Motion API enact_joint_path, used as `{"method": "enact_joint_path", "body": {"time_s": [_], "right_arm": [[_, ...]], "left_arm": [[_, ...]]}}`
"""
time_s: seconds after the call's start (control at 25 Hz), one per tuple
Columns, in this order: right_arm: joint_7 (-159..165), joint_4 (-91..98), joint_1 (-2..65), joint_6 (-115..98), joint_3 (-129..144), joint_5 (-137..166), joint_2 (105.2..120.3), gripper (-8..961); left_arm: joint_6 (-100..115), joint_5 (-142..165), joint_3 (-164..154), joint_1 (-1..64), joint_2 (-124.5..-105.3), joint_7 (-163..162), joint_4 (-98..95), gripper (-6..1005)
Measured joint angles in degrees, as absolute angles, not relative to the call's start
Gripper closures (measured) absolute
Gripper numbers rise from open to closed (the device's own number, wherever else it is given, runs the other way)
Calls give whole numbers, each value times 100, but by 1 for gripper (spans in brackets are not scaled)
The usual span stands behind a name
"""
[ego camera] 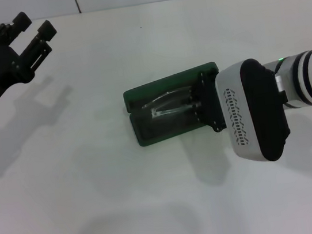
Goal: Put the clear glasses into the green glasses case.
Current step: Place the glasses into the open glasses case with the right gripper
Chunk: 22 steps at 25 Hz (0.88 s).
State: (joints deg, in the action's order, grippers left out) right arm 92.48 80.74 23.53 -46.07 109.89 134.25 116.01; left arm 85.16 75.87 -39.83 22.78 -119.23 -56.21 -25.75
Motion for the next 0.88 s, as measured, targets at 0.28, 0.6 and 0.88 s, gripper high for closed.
{"method": "enact_joint_path", "body": {"time_s": [0.28,0.6,0.88], "right_arm": [[9241,7913,2344,-4095,11347,13676,11607,838],[9249,7738,2351,-3652,11578,13762,11620,838],[9274,7666,2348,-3602,11604,13765,11619,837]], "left_arm": [[8516,7620,-3981,2298,-11927,-5625,-2566,406],[8503,7669,-3981,2308,-11927,-5602,-2566,406],[8411,7762,-3981,2333,-11932,-5585,-2566,406]]}}
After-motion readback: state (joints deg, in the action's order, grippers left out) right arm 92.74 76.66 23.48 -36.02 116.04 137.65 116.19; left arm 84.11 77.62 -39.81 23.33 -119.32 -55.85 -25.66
